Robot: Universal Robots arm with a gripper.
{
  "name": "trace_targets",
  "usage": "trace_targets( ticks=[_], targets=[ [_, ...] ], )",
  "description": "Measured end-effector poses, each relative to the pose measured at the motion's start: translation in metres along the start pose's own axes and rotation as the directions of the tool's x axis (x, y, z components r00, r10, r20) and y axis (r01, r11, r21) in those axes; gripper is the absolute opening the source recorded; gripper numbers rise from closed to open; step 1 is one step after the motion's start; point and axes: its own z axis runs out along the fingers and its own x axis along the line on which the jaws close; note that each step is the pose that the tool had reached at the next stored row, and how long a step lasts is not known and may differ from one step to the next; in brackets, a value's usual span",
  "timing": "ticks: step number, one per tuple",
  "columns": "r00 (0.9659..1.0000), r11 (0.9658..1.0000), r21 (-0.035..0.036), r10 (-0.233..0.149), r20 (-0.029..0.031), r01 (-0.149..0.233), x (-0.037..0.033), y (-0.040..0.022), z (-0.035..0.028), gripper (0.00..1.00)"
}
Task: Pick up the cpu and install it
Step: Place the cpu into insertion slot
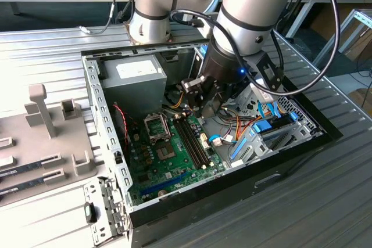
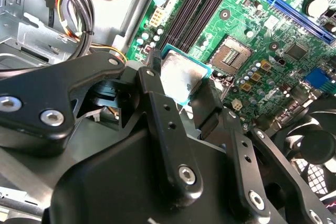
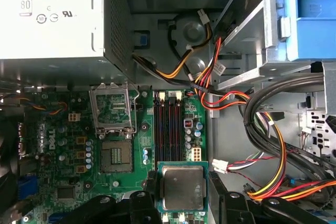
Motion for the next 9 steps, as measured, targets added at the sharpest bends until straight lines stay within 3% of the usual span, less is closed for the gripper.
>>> trace_targets(
  ticks=[9],
  targets=[
    [1.0, 1.0, -0.0001, 0.0, 0.0001, 0.0, 0.0006, -0.0004, 0.0037, 0.47]
  ],
)
